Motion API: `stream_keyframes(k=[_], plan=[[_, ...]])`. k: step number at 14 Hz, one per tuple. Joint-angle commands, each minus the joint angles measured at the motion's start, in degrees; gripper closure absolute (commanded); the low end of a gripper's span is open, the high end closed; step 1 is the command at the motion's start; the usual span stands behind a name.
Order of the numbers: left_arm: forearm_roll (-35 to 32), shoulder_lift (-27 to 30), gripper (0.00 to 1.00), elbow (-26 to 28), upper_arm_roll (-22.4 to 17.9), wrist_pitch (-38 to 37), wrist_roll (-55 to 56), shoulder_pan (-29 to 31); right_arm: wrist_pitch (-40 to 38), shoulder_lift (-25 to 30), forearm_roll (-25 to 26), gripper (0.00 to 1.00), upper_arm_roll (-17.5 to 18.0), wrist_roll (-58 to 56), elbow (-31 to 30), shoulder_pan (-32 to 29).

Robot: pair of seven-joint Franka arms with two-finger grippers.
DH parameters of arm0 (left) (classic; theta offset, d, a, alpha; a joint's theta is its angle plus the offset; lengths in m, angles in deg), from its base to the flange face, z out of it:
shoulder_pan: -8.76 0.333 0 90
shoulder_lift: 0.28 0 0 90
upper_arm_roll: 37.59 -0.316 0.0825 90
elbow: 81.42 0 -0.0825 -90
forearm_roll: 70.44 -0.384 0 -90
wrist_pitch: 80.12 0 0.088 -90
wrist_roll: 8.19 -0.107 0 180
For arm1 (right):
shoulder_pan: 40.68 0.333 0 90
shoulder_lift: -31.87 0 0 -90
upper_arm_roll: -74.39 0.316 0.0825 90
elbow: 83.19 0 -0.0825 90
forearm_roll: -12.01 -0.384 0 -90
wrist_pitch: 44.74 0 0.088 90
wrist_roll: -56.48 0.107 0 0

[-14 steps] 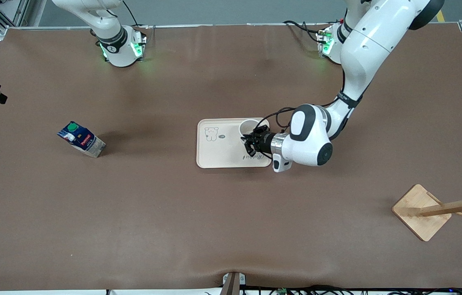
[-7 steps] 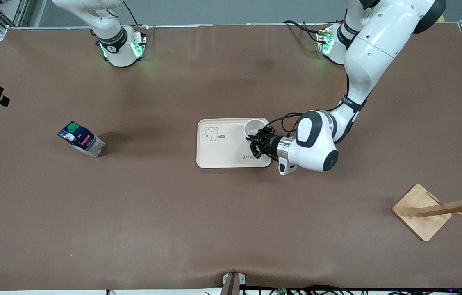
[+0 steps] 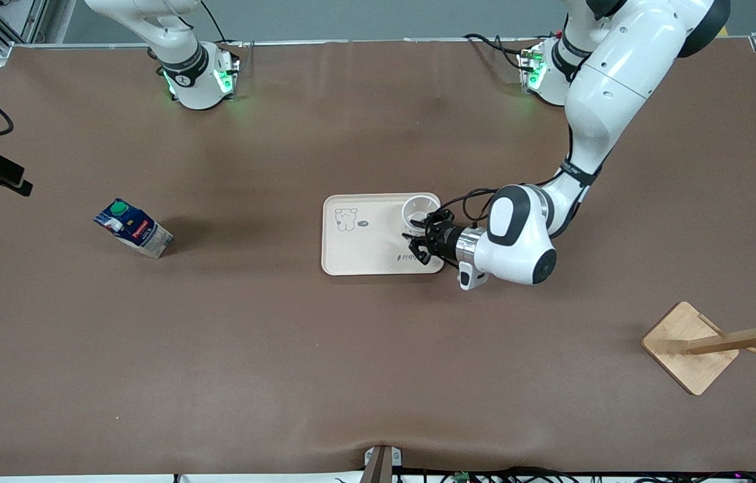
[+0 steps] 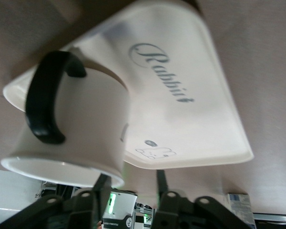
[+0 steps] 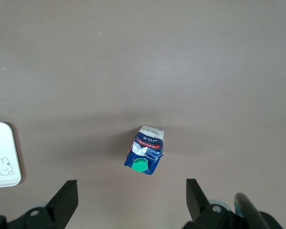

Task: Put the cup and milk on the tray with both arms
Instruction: 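Open the left gripper and withdraw while the right gripper reaches the milk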

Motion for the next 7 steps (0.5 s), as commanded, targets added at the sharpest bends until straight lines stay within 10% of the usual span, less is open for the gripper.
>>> stream_keyframes(k=[1,7], plan=[[-0.10,0.68,0.00,-3.11,-0.16,-1.41,1.05,-0.02,-1.14,-5.24,-0.52,0.00,-0.10,-0.22,1.01,-0.78],[-24.68,4.55,0.00,-14.10,-0.25,-13.08,0.97,0.94,-3.25,-11.82,-0.34,0.00,-0.36,3.10,-1.02,-4.74]])
